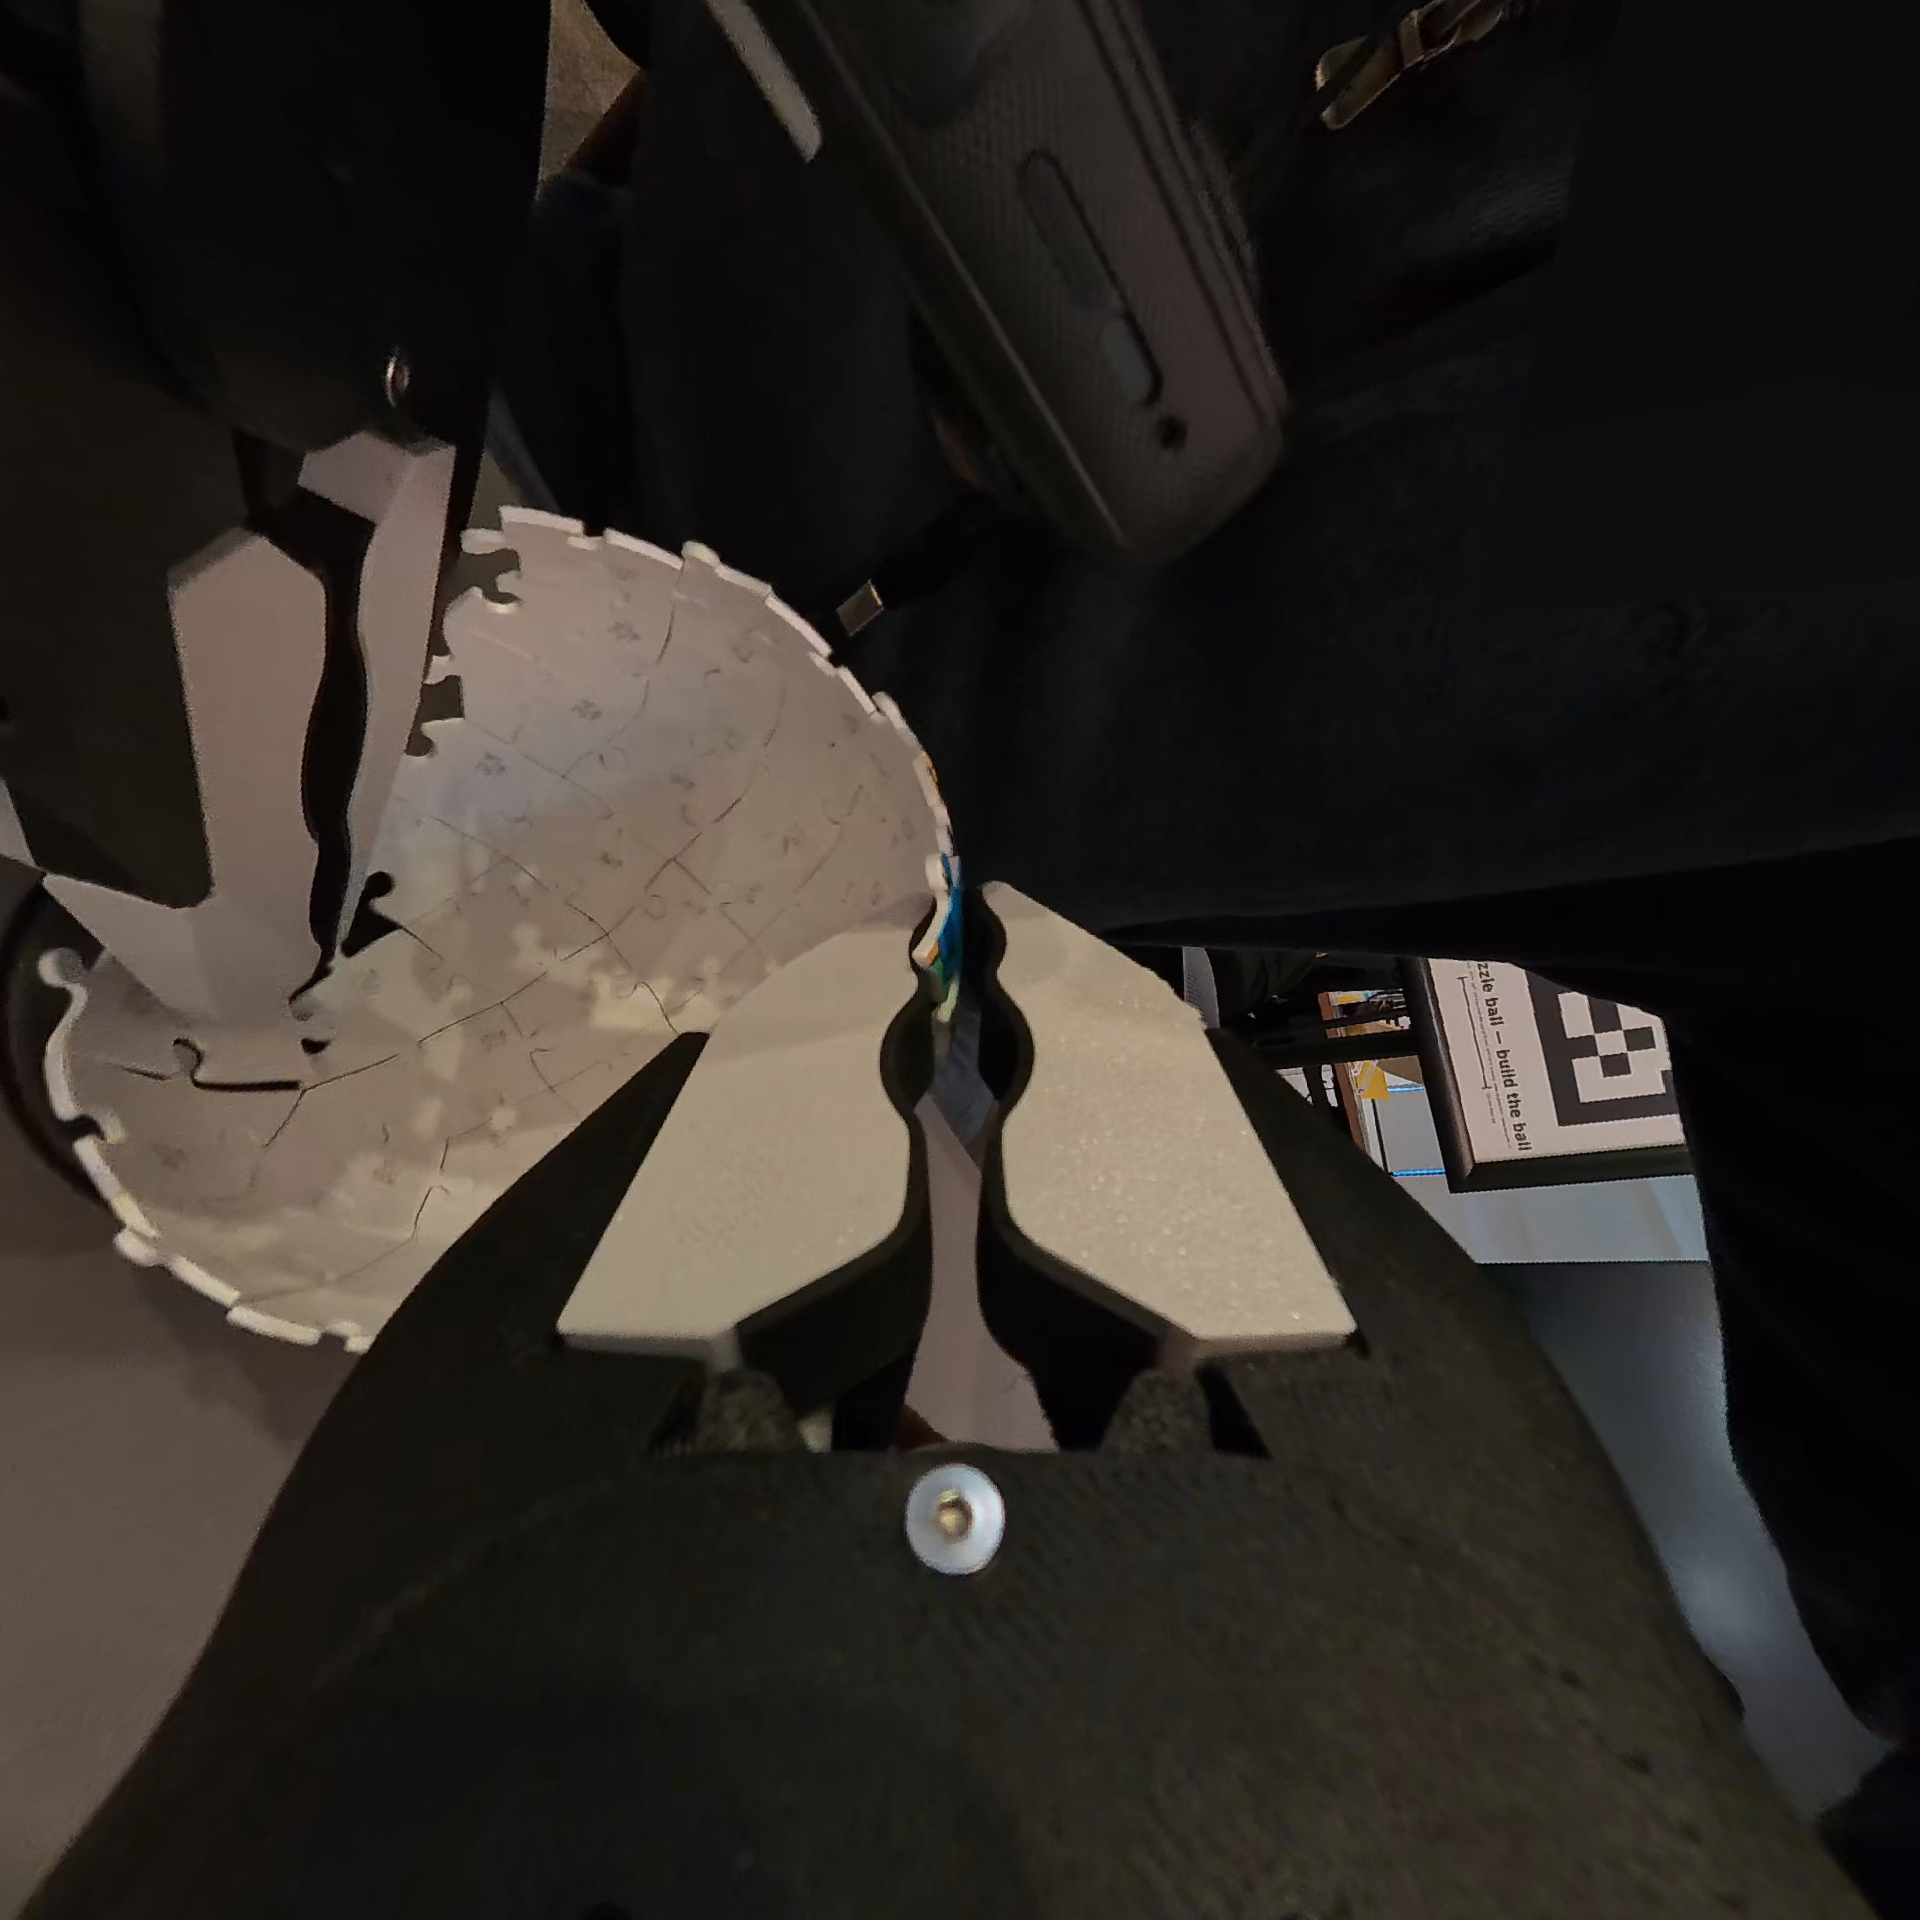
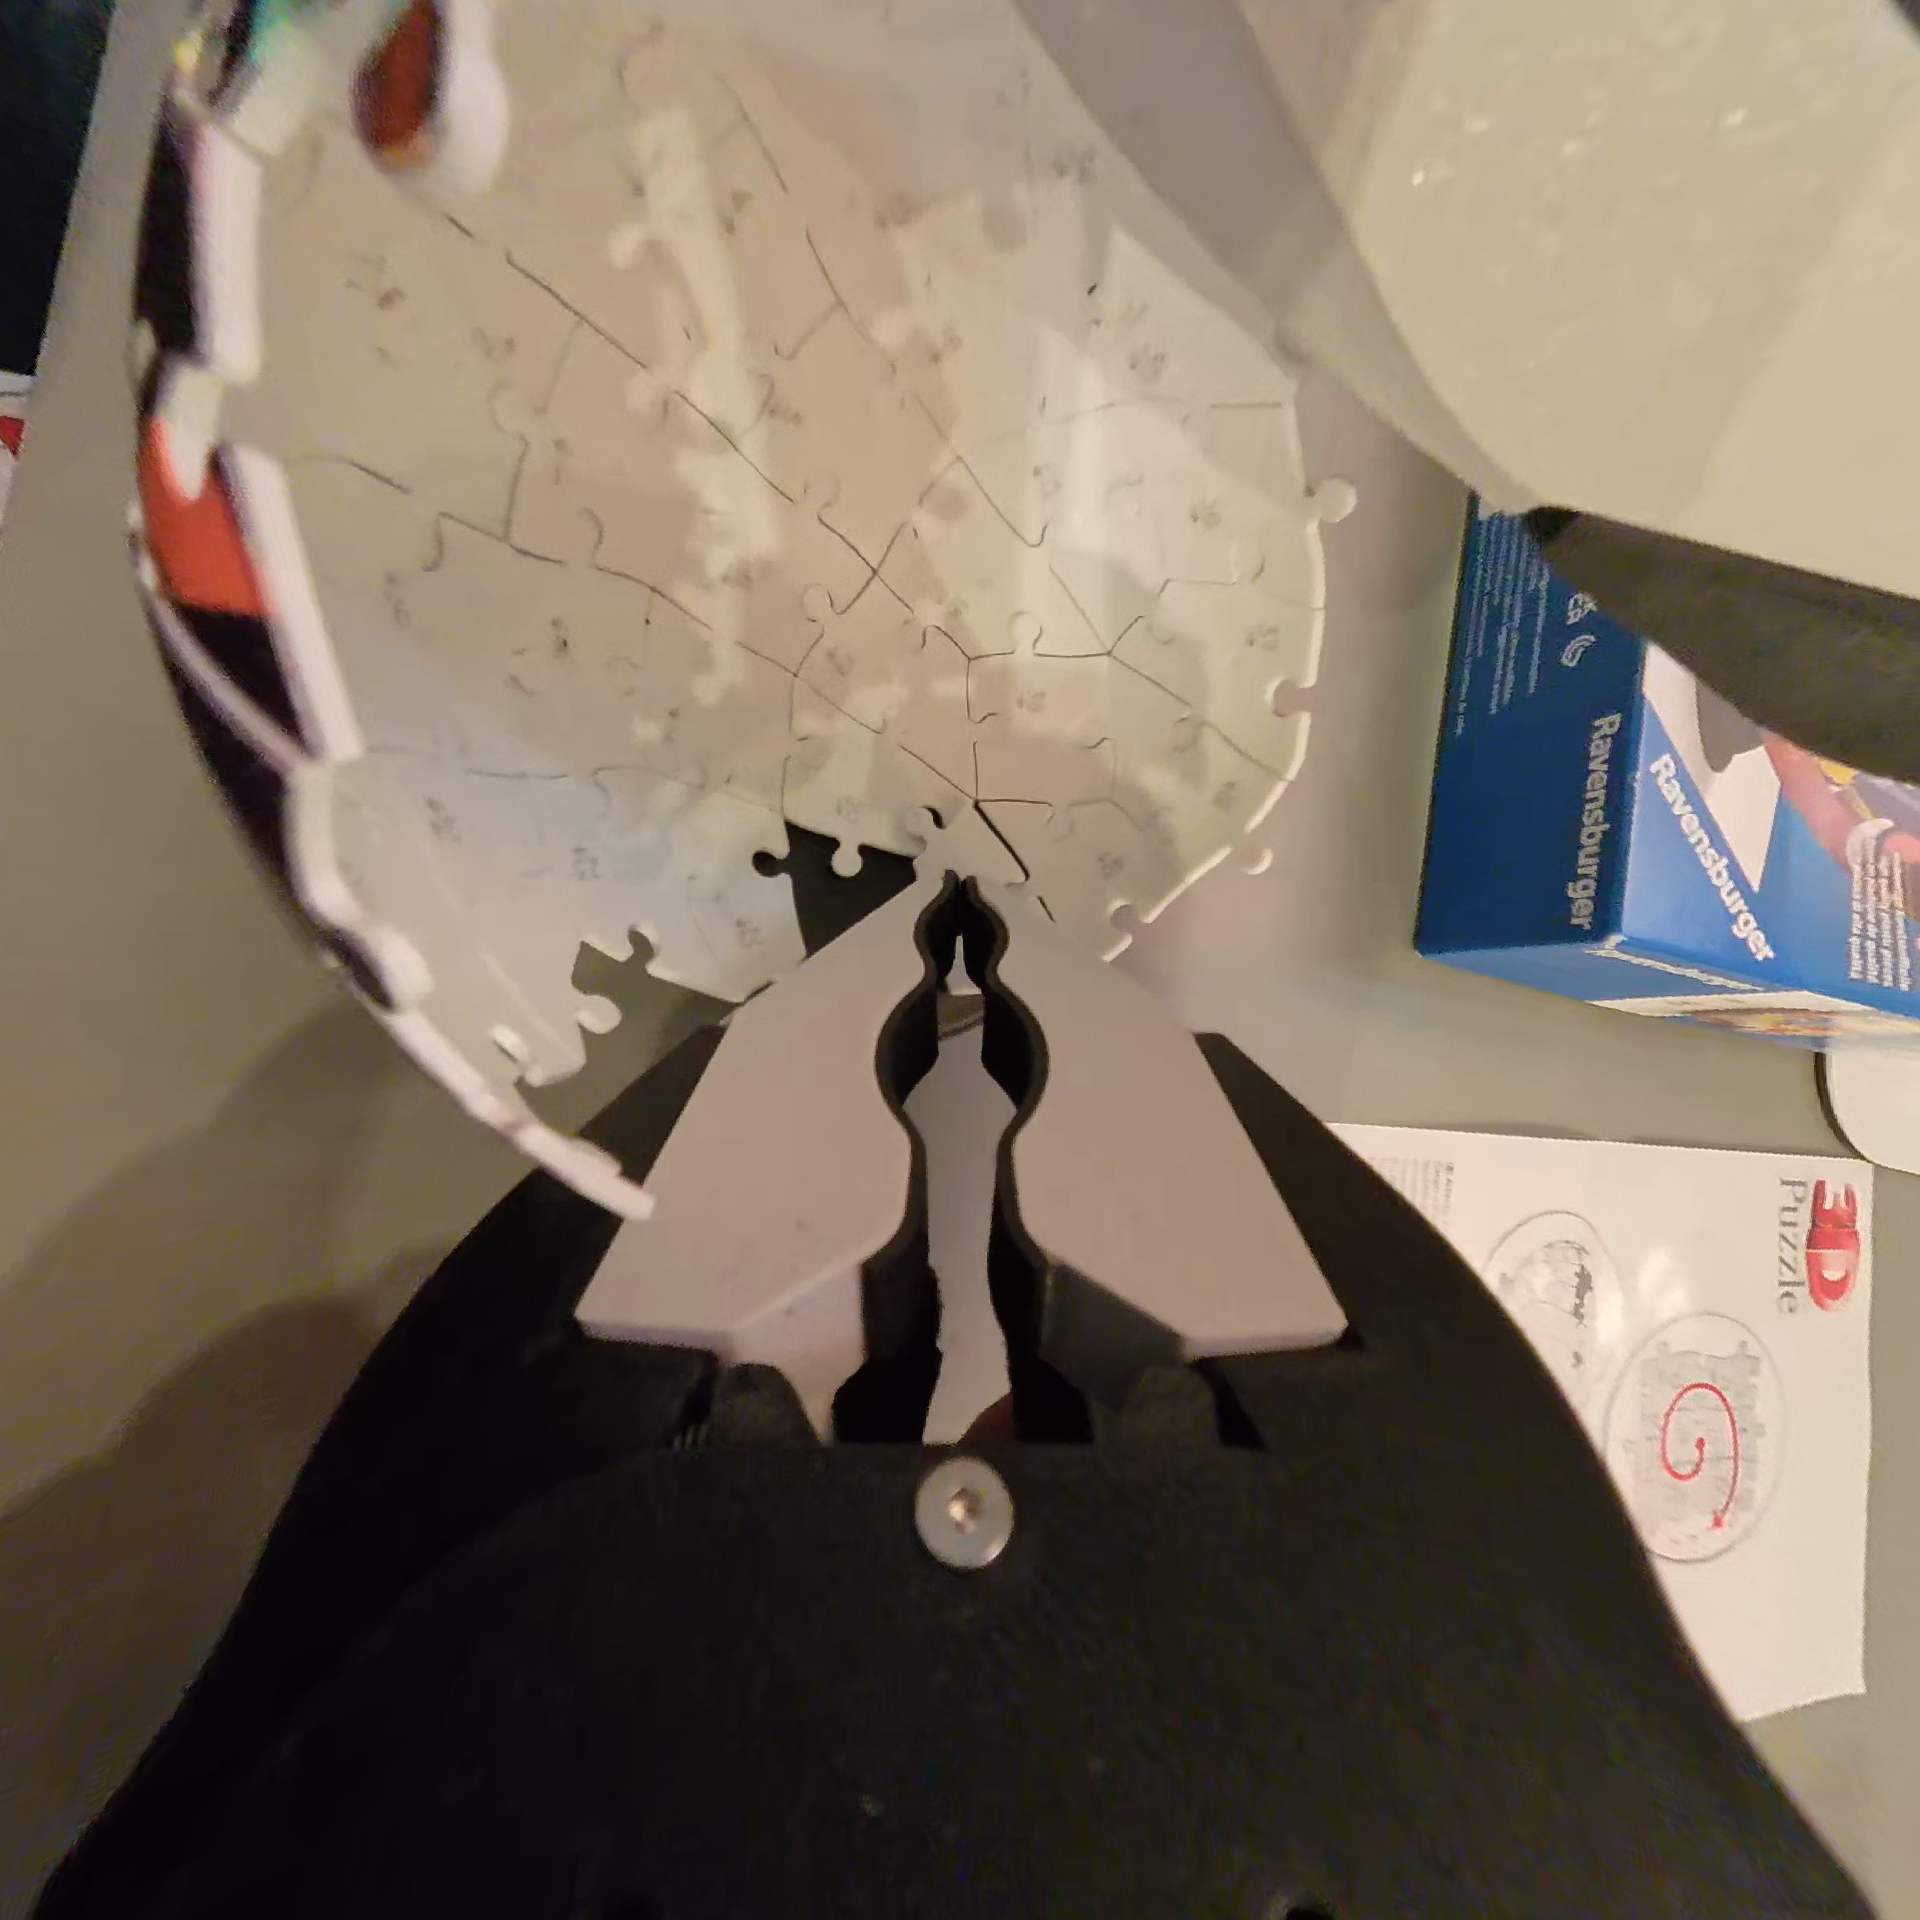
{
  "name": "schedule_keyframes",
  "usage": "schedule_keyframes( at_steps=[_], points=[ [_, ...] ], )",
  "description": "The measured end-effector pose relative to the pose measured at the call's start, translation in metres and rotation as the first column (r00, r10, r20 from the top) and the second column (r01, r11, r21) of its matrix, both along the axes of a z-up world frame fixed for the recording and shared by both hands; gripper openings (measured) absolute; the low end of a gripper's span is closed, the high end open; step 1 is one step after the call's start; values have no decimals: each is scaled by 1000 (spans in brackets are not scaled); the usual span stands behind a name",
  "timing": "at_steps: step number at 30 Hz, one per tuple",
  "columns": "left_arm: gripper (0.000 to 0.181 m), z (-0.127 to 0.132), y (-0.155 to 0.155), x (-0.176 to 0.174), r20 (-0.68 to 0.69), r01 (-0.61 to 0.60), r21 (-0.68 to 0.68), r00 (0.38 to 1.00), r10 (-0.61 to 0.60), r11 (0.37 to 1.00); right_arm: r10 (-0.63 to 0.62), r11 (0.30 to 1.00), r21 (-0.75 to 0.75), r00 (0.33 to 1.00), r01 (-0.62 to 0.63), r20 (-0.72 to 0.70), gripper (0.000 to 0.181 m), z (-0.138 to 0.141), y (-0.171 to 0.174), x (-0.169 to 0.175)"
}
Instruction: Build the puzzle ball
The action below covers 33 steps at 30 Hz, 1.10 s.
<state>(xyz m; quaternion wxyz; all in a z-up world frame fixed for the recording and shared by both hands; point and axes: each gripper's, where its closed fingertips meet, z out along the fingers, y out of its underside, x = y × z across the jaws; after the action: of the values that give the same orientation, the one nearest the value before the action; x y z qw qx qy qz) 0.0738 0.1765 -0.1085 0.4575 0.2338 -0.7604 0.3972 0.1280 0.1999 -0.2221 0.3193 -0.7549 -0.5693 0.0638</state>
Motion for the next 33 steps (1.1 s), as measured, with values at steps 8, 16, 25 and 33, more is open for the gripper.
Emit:
schedule_keyframes(
  at_steps=[8,16,25,33],
  points=[
    [2,0,0,-1,-2,1,0,1000,-1,1000,-19,1000,-23,998,18,-64,0,-1,-1,-7],
    [2,-1,0,-1,-7,8,-1,1000,-8,1000,-66,995,-74,993,59,-101,0,-3,1,-7],
    [2,-1,0,0,-9,-3,3,1000,3,1000,-104,987,-142,976,77,-192,0,3,4,-8],
    [2,-1,-1,2,-4,0,2,1000,0,1000,-81,985,-166,976,47,-204,0,-1,5,-7]
  ],
)
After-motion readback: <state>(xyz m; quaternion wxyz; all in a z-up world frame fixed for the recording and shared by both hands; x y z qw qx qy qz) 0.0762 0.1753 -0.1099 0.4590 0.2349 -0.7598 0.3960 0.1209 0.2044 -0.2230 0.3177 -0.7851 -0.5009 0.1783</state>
